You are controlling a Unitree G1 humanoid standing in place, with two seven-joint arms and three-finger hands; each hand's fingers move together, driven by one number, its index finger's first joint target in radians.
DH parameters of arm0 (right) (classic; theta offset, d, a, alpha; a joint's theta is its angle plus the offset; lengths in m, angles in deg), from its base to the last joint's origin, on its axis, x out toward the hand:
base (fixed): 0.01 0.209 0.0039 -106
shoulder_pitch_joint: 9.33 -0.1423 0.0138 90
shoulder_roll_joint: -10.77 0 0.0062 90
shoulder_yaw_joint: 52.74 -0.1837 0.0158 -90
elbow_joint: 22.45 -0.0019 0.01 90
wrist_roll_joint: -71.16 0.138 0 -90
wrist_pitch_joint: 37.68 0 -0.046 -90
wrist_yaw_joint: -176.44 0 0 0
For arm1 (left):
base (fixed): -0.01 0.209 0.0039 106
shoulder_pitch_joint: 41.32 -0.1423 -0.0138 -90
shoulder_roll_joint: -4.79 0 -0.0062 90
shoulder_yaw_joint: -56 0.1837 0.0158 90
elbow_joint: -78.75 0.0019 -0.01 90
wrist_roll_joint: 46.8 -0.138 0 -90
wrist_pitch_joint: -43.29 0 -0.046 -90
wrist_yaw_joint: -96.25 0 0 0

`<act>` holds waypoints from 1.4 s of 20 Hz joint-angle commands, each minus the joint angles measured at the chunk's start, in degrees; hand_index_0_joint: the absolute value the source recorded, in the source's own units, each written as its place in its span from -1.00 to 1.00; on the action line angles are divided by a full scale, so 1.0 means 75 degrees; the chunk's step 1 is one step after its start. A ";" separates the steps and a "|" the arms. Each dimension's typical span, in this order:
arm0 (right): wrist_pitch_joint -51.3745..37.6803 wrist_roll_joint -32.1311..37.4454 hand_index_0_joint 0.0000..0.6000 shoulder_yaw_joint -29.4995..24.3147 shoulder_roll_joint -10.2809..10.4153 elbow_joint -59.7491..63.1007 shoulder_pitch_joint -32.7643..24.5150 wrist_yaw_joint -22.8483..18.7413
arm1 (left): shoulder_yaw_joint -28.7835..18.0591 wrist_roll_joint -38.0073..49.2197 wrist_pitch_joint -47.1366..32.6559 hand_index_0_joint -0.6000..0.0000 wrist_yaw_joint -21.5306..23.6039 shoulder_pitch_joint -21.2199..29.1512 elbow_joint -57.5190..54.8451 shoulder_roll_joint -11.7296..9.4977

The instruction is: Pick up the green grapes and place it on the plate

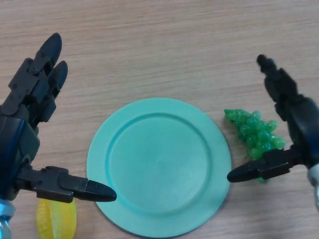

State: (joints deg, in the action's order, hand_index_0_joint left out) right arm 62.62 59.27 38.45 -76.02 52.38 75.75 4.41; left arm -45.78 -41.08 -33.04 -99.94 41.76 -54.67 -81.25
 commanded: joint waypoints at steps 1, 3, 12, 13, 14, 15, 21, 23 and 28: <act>-0.1761 -0.0385 -1.00 -0.0236 -0.0169 0.0542 -0.0452 -0.0487 | -0.0173 0.0123 -0.0682 1.00 0.0220 0.0102 -0.0568 -0.0125; -0.2016 -0.0554 -1.00 -0.0306 -0.0227 0.1136 -0.0630 -0.0511 | -0.0287 0.0251 -0.0587 1.00 0.0193 0.0104 -0.0653 -0.0137; -0.3371 -0.0981 -0.83 -0.0470 -0.0522 0.3794 -0.1328 -0.0979 | -0.0519 0.0369 -0.0690 1.00 0.0102 -0.0141 -0.0597 -0.0024; -0.3425 -0.1019 -0.34 -0.0462 -0.0530 0.3925 -0.1357 -0.1020 | -0.0527 0.0368 -0.0694 1.00 0.0104 -0.0142 -0.0600 -0.0023; -0.3494 -0.1087 0.00 -0.0452 -0.0546 0.4077 -0.1394 -0.1072 | -0.0530 0.0364 -0.0706 1.00 0.0105 -0.0146 -0.0600 -0.0019; -0.3668 -0.1397 0.50 -0.0386 -0.0620 0.4453 -0.1476 -0.1126 | -0.0524 0.0346 -0.0775 1.00 0.0113 -0.0164 -0.0584 0.0000; -0.3982 -0.2081 1.00 -0.0398 -0.0770 0.4790 -0.1517 -0.0740 | -0.0474 0.0338 -0.0976 1.00 0.0131 -0.0340 -0.0569 0.0079; -0.3935 -0.2119 1.00 -0.0527 -0.0900 0.4651 -0.1589 -0.0765 | -0.0521 0.0397 -0.0954 1.00 0.0090 -0.0382 -0.0607 0.0091; -0.2291 -0.1264 1.00 -0.0663 -0.0747 0.2246 -0.1593 0.0265 | -0.0598 0.0432 -0.1041 1.00 0.0037 -0.0433 -0.0614 0.0133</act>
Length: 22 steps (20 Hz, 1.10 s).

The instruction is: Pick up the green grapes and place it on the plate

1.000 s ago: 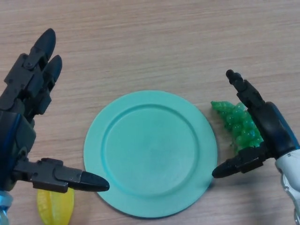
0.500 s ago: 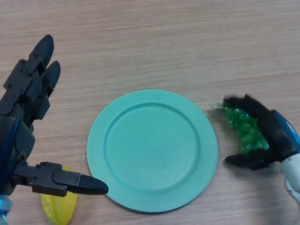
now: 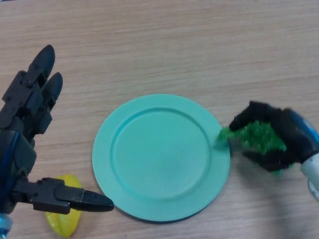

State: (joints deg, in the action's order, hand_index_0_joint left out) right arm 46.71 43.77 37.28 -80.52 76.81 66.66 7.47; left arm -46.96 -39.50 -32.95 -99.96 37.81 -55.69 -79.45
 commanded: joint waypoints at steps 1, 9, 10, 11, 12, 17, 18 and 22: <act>0.0895 0.1328 1.00 -0.0336 0.0119 -0.2120 -0.0386 0.0187 | -0.0449 0.0232 -0.1044 1.00 0.0069 0.0108 -0.0473 -0.0102; 0.4167 0.1667 1.00 0.2199 0.0845 -0.4126 -0.1789 -0.0228 | -0.0786 0.0534 -0.1349 1.00 0.0193 0.0052 -0.0297 -0.0086; 0.4251 0.1753 1.00 0.2352 0.0848 -0.4086 -0.1926 -0.0431 | -0.0824 0.0568 -0.1360 1.00 0.0187 0.0049 -0.0274 -0.0086; 0.4337 0.1562 1.00 0.2570 0.0851 -0.4011 -0.2129 -0.0534 | -0.0889 0.0624 -0.1386 1.00 0.0185 0.0036 -0.0239 -0.0086; 0.4226 0.1225 1.00 0.2636 0.0852 -0.3924 -0.2206 -0.0480 | -0.0919 0.0638 -0.1402 1.00 0.0188 0.0020 -0.0226 -0.0086; 0.4124 0.1060 -0.97 0.2789 0.0853 -0.4141 -0.2273 -0.0318 | -0.0871 0.0579 -0.1410 1.00 0.0265 -0.0079 -0.0220 -0.0086; 0.4143 0.1127 -1.00 0.2735 0.0853 -0.4205 -0.2267 -0.0316 | -0.0843 0.0537 -0.1371 1.00 0.0270 -0.0069 -0.0240 -0.0086; 0.4234 0.1448 -1.00 0.2043 0.0853 -0.4852 -0.2039 -0.0159 | -0.0931 0.0598 -0.1098 1.00 0.0197 0.0152 -0.0281 -0.0155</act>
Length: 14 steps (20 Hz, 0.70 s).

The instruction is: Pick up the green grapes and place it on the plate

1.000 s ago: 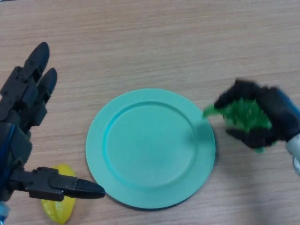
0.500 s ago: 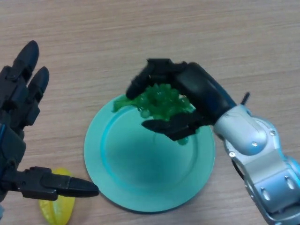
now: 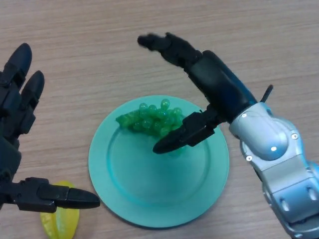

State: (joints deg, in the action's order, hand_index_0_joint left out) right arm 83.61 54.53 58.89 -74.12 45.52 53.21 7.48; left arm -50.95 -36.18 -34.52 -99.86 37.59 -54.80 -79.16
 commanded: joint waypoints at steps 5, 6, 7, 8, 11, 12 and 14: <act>-0.0149 0.0970 -1.00 -0.2138 0.0001 -0.2576 0.1005 0.0400 | -0.0254 0.0073 -0.0722 1.00 0.0182 0.0423 -0.0423 -0.0307; -0.0158 0.1128 -1.00 -0.2313 0.0000 -0.2792 0.1221 0.0428 | -0.0242 0.0069 -0.0641 1.00 0.0154 0.0457 -0.0465 -0.0344; -0.0218 0.1472 -1.00 -0.2578 -0.0077 -0.3145 0.1605 0.0423 | -0.0258 0.0115 -0.0467 1.00 0.0127 0.0550 -0.0565 -0.0404; -0.0269 0.1680 -1.00 -0.2704 -0.0122 -0.3319 0.1824 0.0369 | -0.0288 0.0182 -0.0360 1.00 0.0106 0.0620 -0.0635 -0.0448; -0.0613 0.2431 -1.00 -0.3123 -0.0343 -0.3819 0.2627 0.0046 | -0.0443 0.0399 -0.0011 1.00 0.0054 0.0878 -0.0787 -0.0611; -0.0687 0.2537 -1.00 -0.3191 -0.0375 -0.3857 0.2729 0.0028 | -0.0470 0.0444 -0.0001 1.00 0.0028 0.0899 -0.0791 -0.0626; -0.0978 0.2823 -1.00 -0.3361 -0.0418 -0.3849 0.3000 -0.0013 | -0.0450 0.0474 -0.0014 1.00 0.0044 0.0952 -0.0760 -0.0637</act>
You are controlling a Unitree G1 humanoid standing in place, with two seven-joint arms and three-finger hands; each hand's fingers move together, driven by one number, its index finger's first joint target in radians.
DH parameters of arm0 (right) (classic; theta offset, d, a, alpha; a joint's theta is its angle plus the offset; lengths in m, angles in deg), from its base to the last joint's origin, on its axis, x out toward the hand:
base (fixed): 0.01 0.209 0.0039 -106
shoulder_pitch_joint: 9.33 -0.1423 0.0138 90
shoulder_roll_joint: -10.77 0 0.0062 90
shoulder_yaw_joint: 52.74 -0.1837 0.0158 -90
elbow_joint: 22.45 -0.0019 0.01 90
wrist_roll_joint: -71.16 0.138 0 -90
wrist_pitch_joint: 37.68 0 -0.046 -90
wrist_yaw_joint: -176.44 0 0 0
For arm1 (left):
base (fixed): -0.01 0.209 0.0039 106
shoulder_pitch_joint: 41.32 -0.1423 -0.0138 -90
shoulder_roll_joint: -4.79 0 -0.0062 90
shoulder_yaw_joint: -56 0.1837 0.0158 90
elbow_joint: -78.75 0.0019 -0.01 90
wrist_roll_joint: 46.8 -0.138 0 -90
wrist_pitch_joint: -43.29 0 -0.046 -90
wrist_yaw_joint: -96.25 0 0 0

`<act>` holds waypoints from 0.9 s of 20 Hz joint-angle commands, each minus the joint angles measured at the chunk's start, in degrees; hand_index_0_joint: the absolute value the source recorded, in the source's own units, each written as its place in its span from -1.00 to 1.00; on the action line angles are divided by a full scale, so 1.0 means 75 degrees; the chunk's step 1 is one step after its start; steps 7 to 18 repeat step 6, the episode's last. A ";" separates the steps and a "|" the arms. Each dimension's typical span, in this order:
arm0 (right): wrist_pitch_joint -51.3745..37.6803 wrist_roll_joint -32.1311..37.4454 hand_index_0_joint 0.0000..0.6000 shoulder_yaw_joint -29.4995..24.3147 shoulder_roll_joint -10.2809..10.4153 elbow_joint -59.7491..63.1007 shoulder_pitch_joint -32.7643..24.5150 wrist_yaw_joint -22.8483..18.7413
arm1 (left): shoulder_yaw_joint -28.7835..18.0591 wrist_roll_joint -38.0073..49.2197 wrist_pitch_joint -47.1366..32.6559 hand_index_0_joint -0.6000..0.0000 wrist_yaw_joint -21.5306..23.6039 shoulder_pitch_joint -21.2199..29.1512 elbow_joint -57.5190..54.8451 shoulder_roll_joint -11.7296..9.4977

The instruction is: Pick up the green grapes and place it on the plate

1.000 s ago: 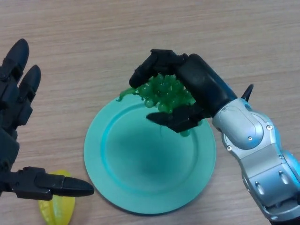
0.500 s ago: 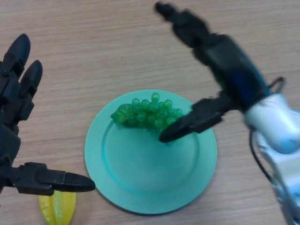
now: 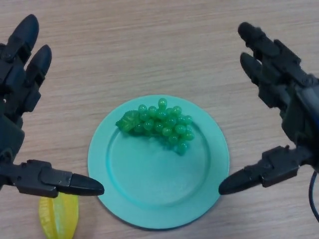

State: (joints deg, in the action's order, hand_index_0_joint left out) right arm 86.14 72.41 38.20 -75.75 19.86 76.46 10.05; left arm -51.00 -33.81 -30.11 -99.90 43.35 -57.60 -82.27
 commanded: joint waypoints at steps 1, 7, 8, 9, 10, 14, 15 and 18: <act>-0.1287 0.0585 -1.00 -0.0634 -0.0218 -0.0485 -0.0005 -0.0397 | -0.0379 0.0134 -0.0572 1.00 0.0104 0.0178 -0.0427 -0.0213; -0.0923 0.0722 -1.00 -0.0608 -0.0244 -0.0803 -0.0054 -0.0539 | -0.0217 -0.0131 -0.0340 1.00 0.0152 0.0293 -0.0606 -0.0273; -0.0923 0.0722 -1.00 -0.0608 -0.0244 -0.0803 -0.0054 -0.0539 | -0.0217 -0.0131 -0.0340 1.00 0.0152 0.0293 -0.0606 -0.0273; -0.0923 0.0722 -1.00 -0.0608 -0.0244 -0.0803 -0.0054 -0.0539 | -0.0217 -0.0131 -0.0340 1.00 0.0152 0.0293 -0.0606 -0.0273; -0.0923 0.0722 -1.00 -0.0608 -0.0244 -0.0803 -0.0054 -0.0539 | -0.0217 -0.0131 -0.0340 1.00 0.0152 0.0293 -0.0606 -0.0273; -0.0923 0.0722 -1.00 -0.0608 -0.0244 -0.0803 -0.0054 -0.0539 | -0.0217 -0.0131 -0.0340 1.00 0.0152 0.0293 -0.0606 -0.0273; -0.0923 0.0722 -1.00 -0.0608 -0.0244 -0.0803 -0.0054 -0.0539 | -0.0217 -0.0131 -0.0340 1.00 0.0152 0.0293 -0.0606 -0.0273; -0.0923 0.0722 -1.00 -0.0608 -0.0244 -0.0803 -0.0054 -0.0539 | -0.0217 -0.0131 -0.0340 1.00 0.0152 0.0293 -0.0606 -0.0273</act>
